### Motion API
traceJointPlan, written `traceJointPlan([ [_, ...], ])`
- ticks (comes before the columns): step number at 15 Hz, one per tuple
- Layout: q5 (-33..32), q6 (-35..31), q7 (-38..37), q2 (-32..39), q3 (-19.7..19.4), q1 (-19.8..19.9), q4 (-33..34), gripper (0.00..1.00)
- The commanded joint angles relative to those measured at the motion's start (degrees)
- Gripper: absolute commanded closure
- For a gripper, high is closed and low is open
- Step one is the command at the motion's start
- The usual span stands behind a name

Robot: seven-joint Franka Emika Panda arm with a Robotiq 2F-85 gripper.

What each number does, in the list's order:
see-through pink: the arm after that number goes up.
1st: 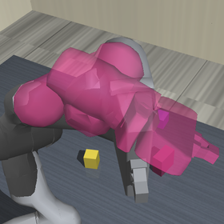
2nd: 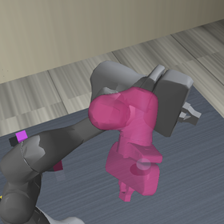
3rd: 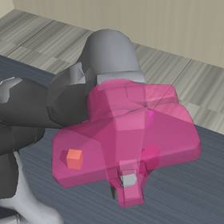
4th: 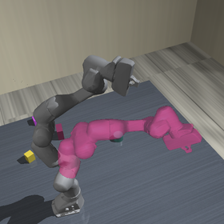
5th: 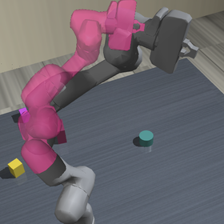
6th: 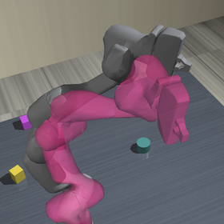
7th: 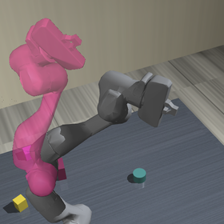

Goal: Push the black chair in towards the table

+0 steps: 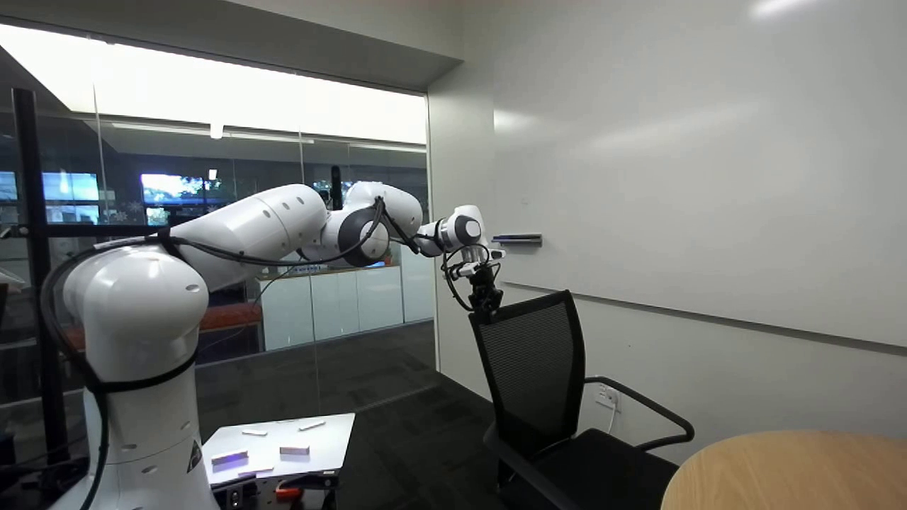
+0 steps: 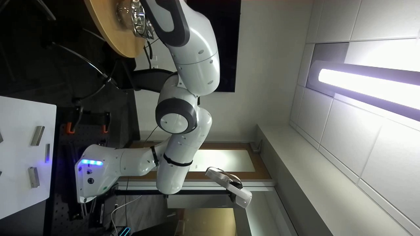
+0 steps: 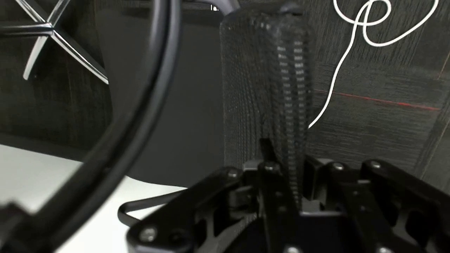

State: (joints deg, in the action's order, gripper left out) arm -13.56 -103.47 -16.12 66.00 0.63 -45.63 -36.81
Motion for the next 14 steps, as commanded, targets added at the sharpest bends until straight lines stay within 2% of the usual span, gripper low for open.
traceJointPlan([
  [1,1.5,-0.8,-8.8,3.4,-1.0,1.7,3.6,0.98],
  [8,6.3,-1.0,-22.0,3.4,-1.4,6.7,3.8,0.98],
  [14,6.9,-1.6,-29.5,3.2,-1.8,9.2,3.6,0.98],
])
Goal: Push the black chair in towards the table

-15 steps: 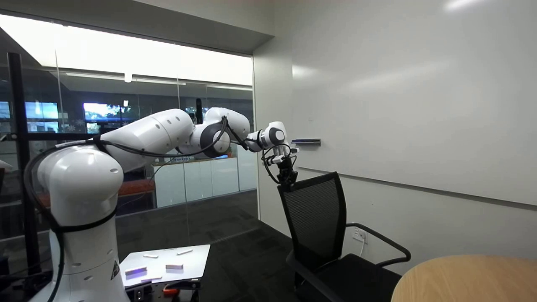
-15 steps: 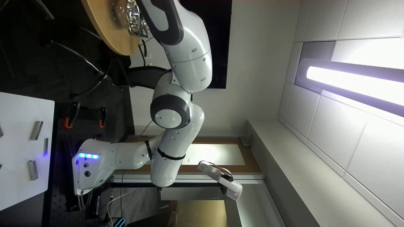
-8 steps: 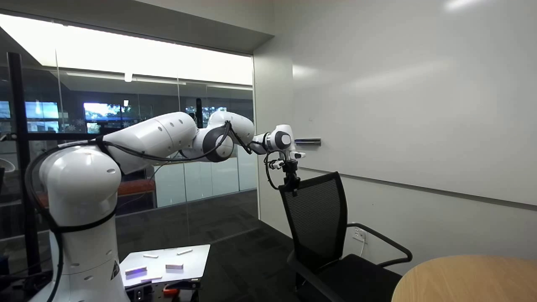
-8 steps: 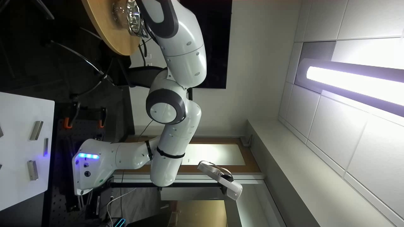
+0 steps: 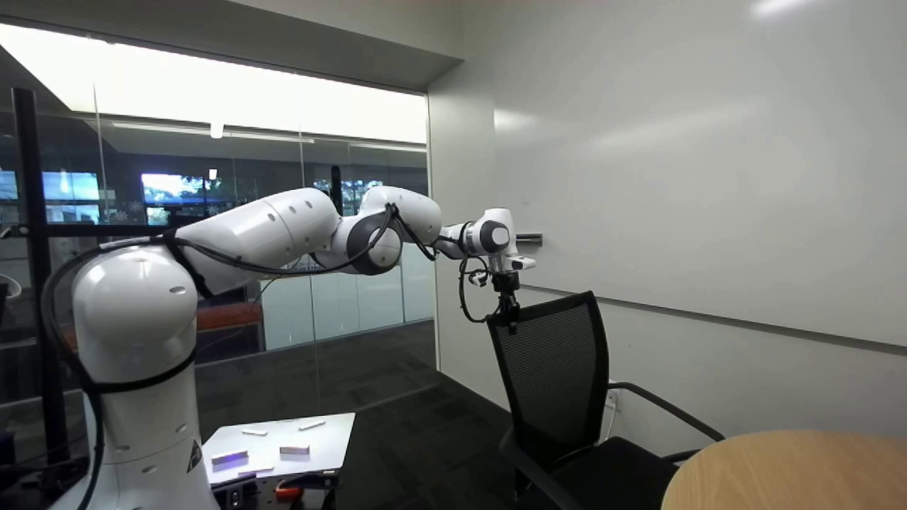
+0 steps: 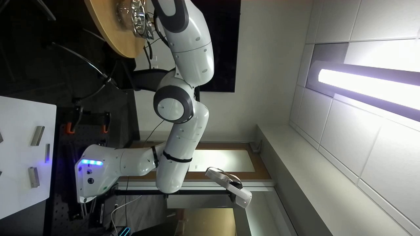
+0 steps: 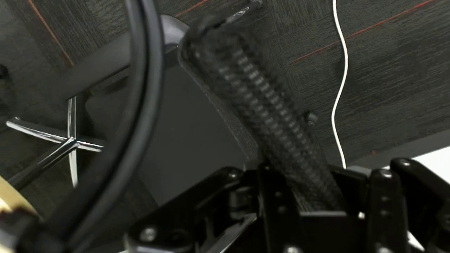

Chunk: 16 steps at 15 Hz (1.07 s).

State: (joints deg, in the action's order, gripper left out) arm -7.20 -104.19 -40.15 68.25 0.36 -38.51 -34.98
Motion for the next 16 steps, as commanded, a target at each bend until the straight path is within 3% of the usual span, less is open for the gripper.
traceJointPlan([
  [1,0.5,-1.2,-6.4,1.0,-1.6,2.4,1.8,0.98],
  [6,0.5,-2.8,-9.1,0.1,-1.7,3.5,1.0,0.98],
  [16,1.9,-5.8,-7.2,-3.3,-1.1,8.2,-2.3,0.98],
])
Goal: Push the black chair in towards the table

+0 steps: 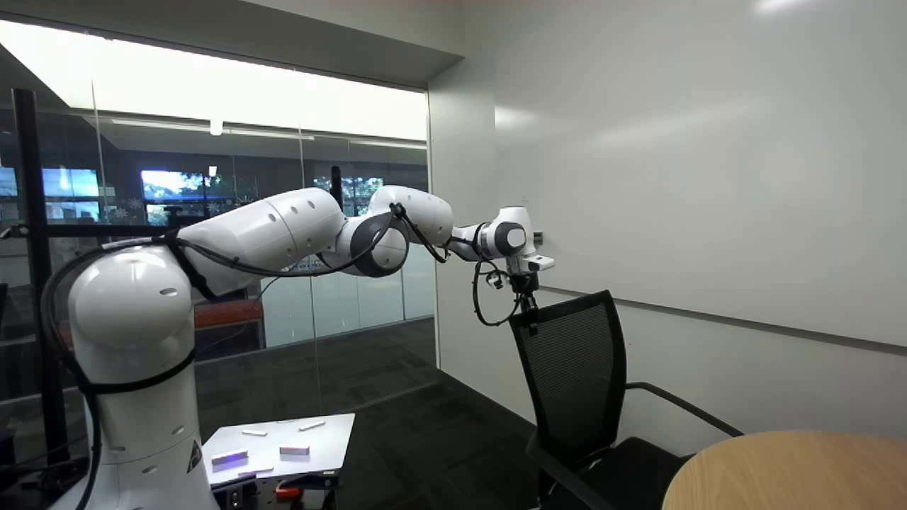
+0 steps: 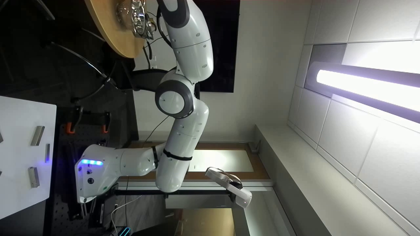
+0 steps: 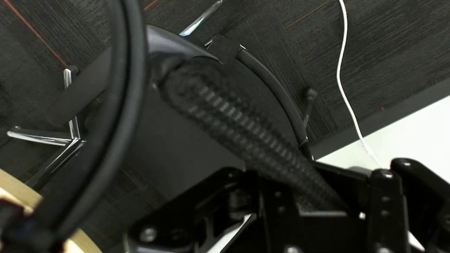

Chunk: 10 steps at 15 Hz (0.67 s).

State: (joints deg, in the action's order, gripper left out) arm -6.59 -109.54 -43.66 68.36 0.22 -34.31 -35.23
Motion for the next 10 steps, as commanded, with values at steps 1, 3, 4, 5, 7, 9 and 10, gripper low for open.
traceJointPlan([
  [1,1.3,-0.8,-2.9,-3.6,-1.0,4.6,-2.4,0.98],
  [3,1.4,-1.9,-0.2,-4.2,-1.0,6.0,-3.3,0.98],
  [4,1.5,-2.2,1.4,-4.5,-1.0,6.8,-3.7,0.98],
  [5,1.6,-2.4,3.1,-4.7,-1.0,7.6,-4.0,0.98],
  [7,1.7,-2.9,6.1,-5.0,-1.0,9.1,-4.6,0.98],
  [9,1.8,-3.1,8.9,-5.2,-0.9,10.6,-5.2,0.98],
  [10,1.8,-3.3,10.0,-5.3,-1.0,11.3,-5.5,0.98],
])
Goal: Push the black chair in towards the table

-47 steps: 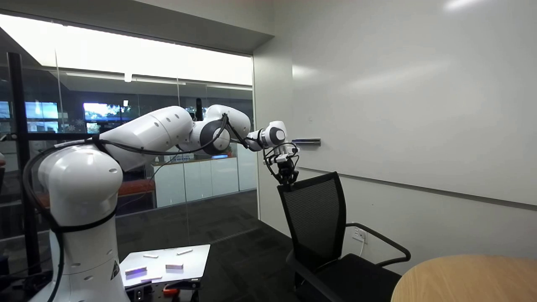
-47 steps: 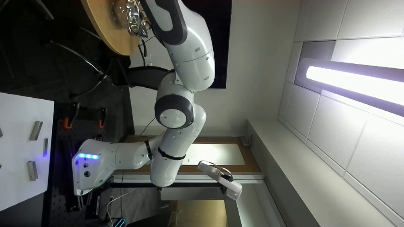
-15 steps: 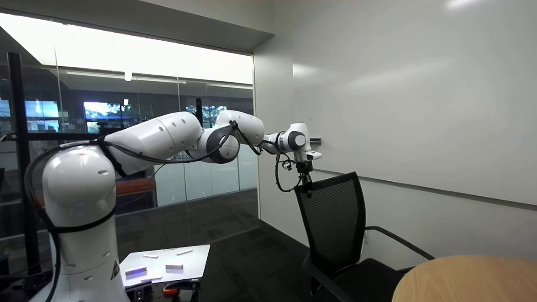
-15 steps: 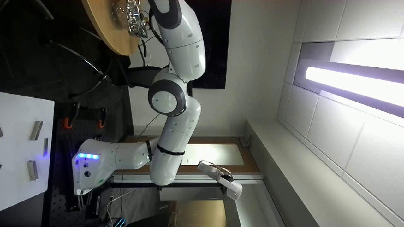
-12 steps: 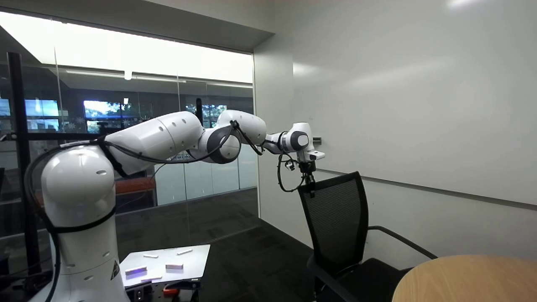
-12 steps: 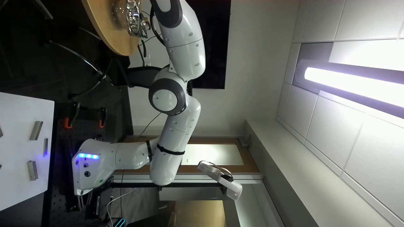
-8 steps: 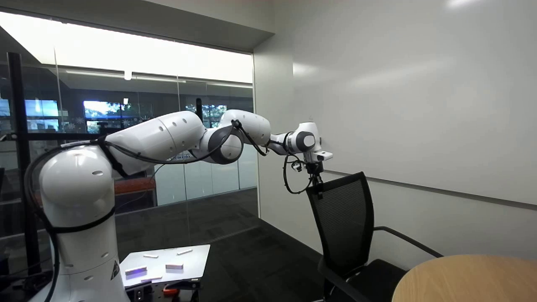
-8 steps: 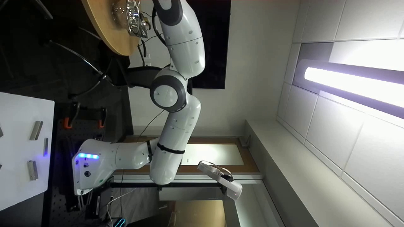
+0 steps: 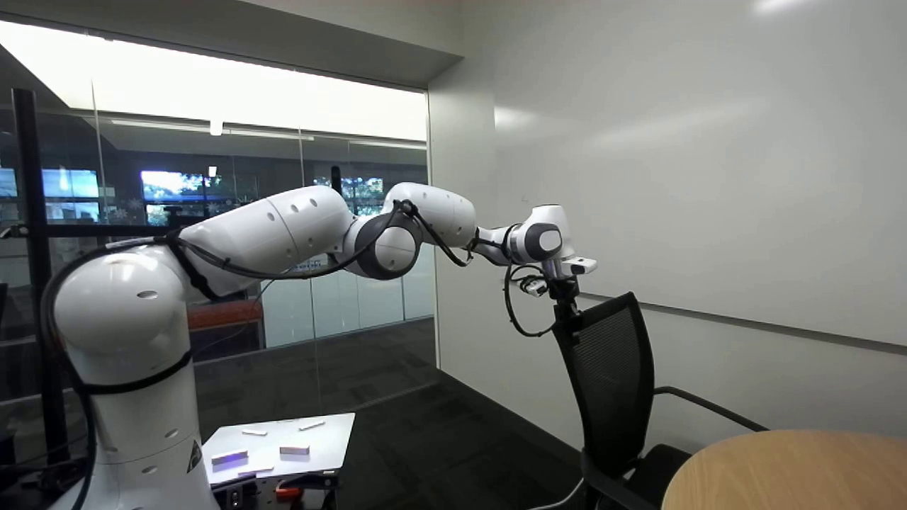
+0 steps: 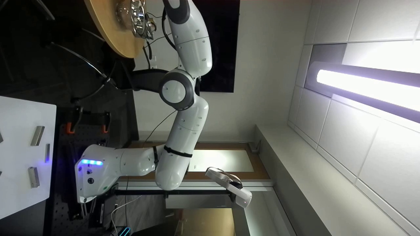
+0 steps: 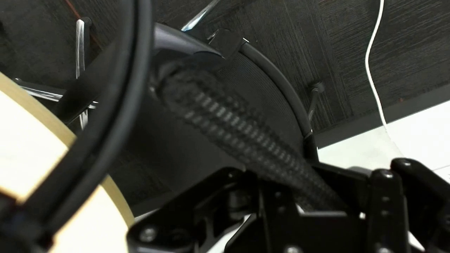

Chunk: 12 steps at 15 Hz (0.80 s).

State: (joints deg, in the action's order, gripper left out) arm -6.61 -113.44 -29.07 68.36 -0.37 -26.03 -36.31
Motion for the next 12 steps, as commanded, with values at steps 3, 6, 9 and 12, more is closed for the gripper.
traceJointPlan([
  [3,1.8,0.1,-1.7,-5.7,-0.4,5.1,-5.4,0.98],
  [6,1.7,-0.4,-0.1,-6.0,-0.5,7.0,-6.3,0.98],
  [9,1.7,-0.9,0.1,-6.6,-0.7,9.0,-7.9,0.98],
  [12,1.7,-2.2,-0.1,-8.4,-1.0,10.9,-11.5,0.98],
])
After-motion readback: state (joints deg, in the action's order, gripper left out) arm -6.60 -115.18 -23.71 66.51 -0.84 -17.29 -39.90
